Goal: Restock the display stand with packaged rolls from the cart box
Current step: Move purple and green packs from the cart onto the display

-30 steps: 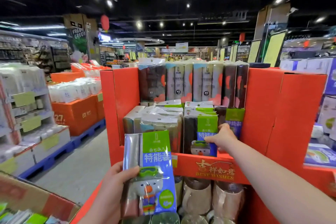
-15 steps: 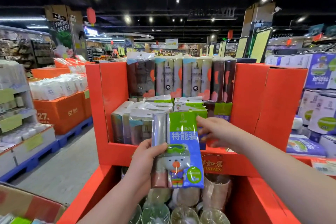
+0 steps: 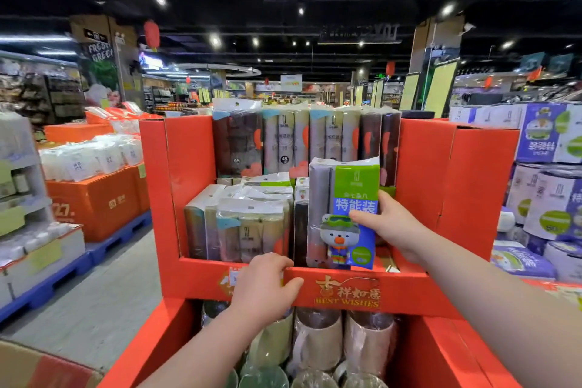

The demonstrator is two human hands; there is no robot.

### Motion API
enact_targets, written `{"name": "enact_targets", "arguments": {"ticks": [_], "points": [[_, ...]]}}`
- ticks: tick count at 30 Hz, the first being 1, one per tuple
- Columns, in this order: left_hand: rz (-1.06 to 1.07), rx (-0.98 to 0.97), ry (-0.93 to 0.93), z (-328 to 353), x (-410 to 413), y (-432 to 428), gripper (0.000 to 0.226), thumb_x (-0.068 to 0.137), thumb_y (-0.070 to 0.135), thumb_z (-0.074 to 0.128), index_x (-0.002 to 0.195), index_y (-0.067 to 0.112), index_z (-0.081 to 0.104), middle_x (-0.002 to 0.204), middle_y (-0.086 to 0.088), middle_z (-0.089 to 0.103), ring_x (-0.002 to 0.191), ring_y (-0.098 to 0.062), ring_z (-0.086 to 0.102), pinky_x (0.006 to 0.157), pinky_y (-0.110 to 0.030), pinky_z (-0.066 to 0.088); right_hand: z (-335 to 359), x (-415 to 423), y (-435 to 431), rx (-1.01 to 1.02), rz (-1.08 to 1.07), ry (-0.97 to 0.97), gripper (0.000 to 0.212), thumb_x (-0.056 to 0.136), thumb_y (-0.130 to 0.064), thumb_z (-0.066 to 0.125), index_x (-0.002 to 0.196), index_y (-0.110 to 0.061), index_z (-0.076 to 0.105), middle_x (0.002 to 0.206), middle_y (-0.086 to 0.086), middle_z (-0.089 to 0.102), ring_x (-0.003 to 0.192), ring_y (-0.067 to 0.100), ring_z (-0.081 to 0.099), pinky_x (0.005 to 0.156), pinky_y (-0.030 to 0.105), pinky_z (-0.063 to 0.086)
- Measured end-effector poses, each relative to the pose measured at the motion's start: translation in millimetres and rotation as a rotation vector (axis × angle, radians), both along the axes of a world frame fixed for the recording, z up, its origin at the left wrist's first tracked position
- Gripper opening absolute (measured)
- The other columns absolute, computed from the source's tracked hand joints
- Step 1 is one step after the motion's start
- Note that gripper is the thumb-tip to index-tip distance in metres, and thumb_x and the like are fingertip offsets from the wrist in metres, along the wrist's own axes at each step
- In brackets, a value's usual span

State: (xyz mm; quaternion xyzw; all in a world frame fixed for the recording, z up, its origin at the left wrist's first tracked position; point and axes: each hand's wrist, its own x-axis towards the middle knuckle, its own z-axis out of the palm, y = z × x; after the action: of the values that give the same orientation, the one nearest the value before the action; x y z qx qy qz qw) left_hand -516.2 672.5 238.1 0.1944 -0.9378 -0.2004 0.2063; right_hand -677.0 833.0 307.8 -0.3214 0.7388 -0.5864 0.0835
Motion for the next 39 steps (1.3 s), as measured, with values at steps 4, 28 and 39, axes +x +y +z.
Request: {"name": "enact_targets", "arguments": {"ticks": [4, 28, 39], "points": [[-0.017, -0.024, -0.022, 2, 1, -5, 0.035, 0.088, 0.042, 0.056, 0.119, 0.026, 0.062, 0.121, 0.01, 0.059, 0.119, -0.011, 0.049, 0.102, -0.031, 0.039, -28, 1, -21, 0.086, -0.056, -0.04, 0.032, 0.079, -0.003, 0.073, 0.105, -0.014, 0.056, 0.108, 0.012, 0.067, 0.09, 0.021, 0.064, 0.088, 0.04, 0.054], [-0.097, -0.134, -0.015, -4, 4, -9, 0.036, 0.087, 0.045, 0.056, 0.118, 0.027, 0.061, 0.122, 0.014, 0.055, 0.121, -0.008, 0.043, 0.103, -0.027, 0.035, -43, -24, -37, 0.495, -0.001, -0.121, 0.111, 0.067, -0.025, 0.085, 0.15, -0.027, 0.01, 0.128, 0.0, 0.055, 0.103, 0.018, 0.056, 0.062, 0.027, 0.046], [-0.105, -0.155, 0.016, -7, 2, -8, 0.036, 0.087, 0.048, 0.056, 0.117, 0.028, 0.061, 0.129, 0.018, 0.05, 0.125, -0.004, 0.038, 0.102, -0.017, 0.027, -62, -25, -57, 0.414, -0.192, 0.234, 0.084, 0.058, -0.025, 0.089, 0.126, -0.013, 0.04, 0.109, -0.004, 0.047, 0.11, 0.019, 0.054, 0.087, 0.025, 0.042]]}}
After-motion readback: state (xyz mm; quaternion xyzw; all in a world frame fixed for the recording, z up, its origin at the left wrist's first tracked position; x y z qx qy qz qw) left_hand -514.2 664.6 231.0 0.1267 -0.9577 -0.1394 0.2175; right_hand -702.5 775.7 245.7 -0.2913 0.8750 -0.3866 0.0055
